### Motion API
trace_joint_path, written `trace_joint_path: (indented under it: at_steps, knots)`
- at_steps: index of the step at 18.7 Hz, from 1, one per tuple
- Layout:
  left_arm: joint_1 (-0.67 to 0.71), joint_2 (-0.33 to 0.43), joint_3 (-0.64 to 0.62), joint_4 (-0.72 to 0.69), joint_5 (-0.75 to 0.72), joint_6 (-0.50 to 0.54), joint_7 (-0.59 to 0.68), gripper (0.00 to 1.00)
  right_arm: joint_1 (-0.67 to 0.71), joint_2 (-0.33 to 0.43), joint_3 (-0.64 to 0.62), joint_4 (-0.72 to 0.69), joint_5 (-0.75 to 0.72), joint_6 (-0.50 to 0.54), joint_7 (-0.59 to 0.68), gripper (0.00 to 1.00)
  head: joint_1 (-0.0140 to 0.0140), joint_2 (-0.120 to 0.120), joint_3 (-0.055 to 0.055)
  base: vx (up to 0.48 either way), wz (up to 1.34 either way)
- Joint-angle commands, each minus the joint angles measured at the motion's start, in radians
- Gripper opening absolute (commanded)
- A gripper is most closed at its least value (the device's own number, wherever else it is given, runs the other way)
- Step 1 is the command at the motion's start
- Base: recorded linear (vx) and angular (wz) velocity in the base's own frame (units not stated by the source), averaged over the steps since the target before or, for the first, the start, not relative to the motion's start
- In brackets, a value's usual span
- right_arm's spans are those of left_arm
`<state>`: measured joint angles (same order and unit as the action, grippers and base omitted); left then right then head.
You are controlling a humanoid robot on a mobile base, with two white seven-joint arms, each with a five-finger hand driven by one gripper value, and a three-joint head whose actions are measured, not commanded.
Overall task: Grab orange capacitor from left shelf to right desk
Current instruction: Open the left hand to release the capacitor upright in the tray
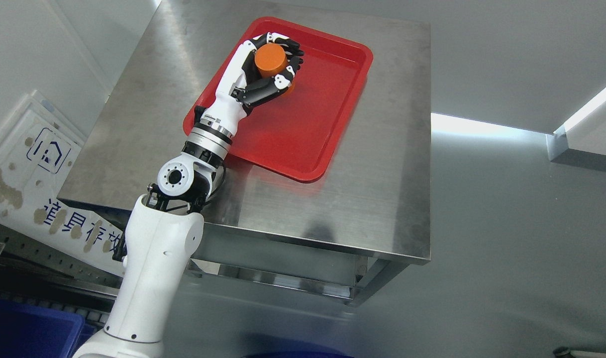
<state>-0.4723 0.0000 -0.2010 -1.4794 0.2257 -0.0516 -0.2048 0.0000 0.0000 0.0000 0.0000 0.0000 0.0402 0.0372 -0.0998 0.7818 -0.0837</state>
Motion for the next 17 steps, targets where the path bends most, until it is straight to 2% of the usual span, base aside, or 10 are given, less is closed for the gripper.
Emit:
trace_joint_path:
  at_steps: [1,2,3,4,7,10,14,17]
  knots:
    - [-0.074,0.017,0.029,0.103,0.001,0.010,0.001,0.08,0.035,-0.017,-0.011,-0.023,0.000,0.000,-0.007,1.00,0.0000,0.000,0.000,0.000,0.00]
    - [-0.074,0.017,0.025,0.103,0.001,0.010,-0.004,0.22,0.034,-0.017,-0.011,-0.023,0.000,0.000,-0.007,1.00,0.0000,0.000,0.000,0.000,0.00]
    - [-0.080,0.017,0.011,0.102,0.001,0.015,-0.011,0.52,0.034,-0.017,-0.011,-0.023,0.000,0.000,-0.007,1.00,0.0000,0.000,0.000,0.000,0.00]
    - [-0.083,0.017,-0.012,0.100,0.001,0.022,-0.013,0.76,0.034,-0.017,-0.011,-0.023,0.000,0.000,-0.005,1.00,0.0000,0.000,0.000,0.000,0.00]
    - [-0.077,0.017,-0.037,0.079,0.001,0.032,-0.018,0.97,0.034,-0.017,-0.011,-0.023,0.000,0.000,-0.007,1.00,0.0000,0.000,0.000,0.000,-0.01]
    - [-0.078,0.017,-0.018,0.022,0.001,0.021,-0.015,1.00,0.034,-0.017,-0.011,-0.023,0.000,0.000,-0.007,1.00,0.0000,0.000,0.000,0.000,0.00]
    - [-0.043,0.017,0.038,0.007,0.001,-0.220,-0.007,1.00,0.034,-0.017,-0.011,-0.023,0.000,0.000,-0.007,1.00,0.0000,0.000,0.000,0.000,0.00]
    - [-0.012,0.017,0.131,-0.007,0.001,-0.232,-0.005,1.00,0.034,-0.017,-0.012,-0.023,0.000,0.000,-0.006,1.00,0.0000,0.000,0.000,0.000,0.00]
